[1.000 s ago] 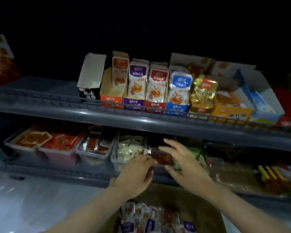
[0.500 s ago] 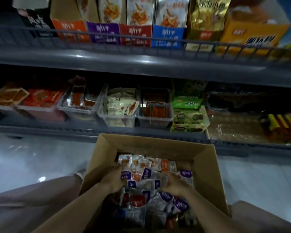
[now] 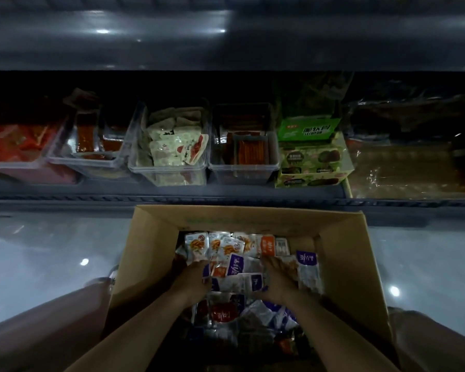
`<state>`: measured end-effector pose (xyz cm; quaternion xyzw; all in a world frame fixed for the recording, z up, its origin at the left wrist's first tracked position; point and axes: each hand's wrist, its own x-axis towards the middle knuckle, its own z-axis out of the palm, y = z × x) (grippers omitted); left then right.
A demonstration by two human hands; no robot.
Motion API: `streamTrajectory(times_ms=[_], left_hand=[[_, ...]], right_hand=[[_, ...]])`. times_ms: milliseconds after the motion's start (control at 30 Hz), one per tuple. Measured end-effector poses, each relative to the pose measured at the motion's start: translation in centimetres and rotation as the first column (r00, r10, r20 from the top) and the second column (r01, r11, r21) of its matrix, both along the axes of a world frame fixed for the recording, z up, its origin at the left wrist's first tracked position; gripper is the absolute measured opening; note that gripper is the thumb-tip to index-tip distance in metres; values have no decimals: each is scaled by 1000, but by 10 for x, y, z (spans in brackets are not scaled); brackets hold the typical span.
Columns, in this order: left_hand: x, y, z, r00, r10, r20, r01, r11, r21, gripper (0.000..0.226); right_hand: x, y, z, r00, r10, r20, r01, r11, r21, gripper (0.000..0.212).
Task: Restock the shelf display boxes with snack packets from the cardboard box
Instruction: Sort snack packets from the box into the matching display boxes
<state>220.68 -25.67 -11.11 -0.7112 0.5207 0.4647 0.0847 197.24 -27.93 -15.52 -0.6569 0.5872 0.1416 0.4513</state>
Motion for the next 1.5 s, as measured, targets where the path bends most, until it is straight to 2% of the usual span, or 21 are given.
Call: streamTrajectory(times_ms=[167, 267, 367, 433, 533, 600, 633, 733, 800, 867, 933, 1067, 1167, 1233, 1333, 1367, 1433, 1467, 1500], left_hand=[[0, 3, -3, 1000, 10, -16, -11, 999, -31, 45], [2, 2, 2, 999, 38, -39, -39, 999, -20, 39], [5, 1, 13, 989, 79, -128, -82, 996, -22, 21], [7, -1, 19, 978, 89, -191, -95, 995, -25, 31], [3, -10, 45, 957, 68, -283, -90, 994, -65, 53], [0, -21, 71, 945, 62, -321, -95, 992, -88, 55], [-1, -26, 84, 937, 63, -345, -100, 991, -91, 47], [-2, -41, 131, 884, 108, -454, -132, 991, -20, 38], [0, -50, 163, 831, 175, -528, -178, 983, 45, 39], [0, -55, 198, 796, 163, -583, -160, 985, 56, 39], [-4, -55, 230, 745, 171, -645, -172, 983, 62, 38], [-22, -40, 280, 579, 278, -767, -325, 941, 95, 26], [-35, -22, 297, 485, 317, -815, -420, 902, 100, 29], [-40, -13, 301, 445, 331, -832, -489, 868, 84, 28], [-43, -4, 298, 385, 322, -865, -520, 850, 85, 28], [-43, -3, 297, 367, 318, -874, -530, 844, 85, 30], [-45, -3, 295, 326, 317, -891, -574, 815, 80, 31], [-46, -5, 295, 305, 315, -899, -600, 796, 75, 31], [-47, -6, 295, 290, 313, -904, -626, 777, 68, 33]], right_hand=[[18, 6, -19, 984, -166, 58, 170, 983, -69, 98], [26, 0, -12, 985, -156, 81, 156, 988, 1, 57], [34, -7, 2, 989, -84, 118, 81, 996, 31, 19], [36, -12, 18, 983, -65, 171, 66, 998, -4, 5], [37, -31, 54, 937, -184, 296, 176, 983, 53, 22], [30, -45, 87, 919, -184, 349, 175, 983, 56, 40], [26, -54, 105, 911, -191, 366, 179, 982, 69, 43], [11, -64, 165, 862, -273, 426, 256, 962, 97, 20], [1, -63, 204, 821, -327, 469, 328, 941, 82, 23], [-7, -59, 236, 761, -383, 523, 395, 914, 93, 28], [-9, -51, 265, 639, -463, 615, 489, 861, 140, 23], [4, -28, 314, 306, -624, 719, 710, 652, 264, 10], [16, -14, 336, 184, -672, 718, 774, 549, 315, 17], [21, -9, 341, 135, -694, 707, 774, 519, 362, 26], [26, -2, 342, 99, -714, 693, 713, 537, 451, 43], [27, 0, 341, 106, -718, 688, 701, 545, 460, 58], [29, 4, 339, 170, -720, 673, 703, 567, 430, 102], [28, 4, 336, 203, -714, 671, 705, 581, 406, 117], [27, 4, 333, 242, -697, 675, 704, 605, 373, 122]])
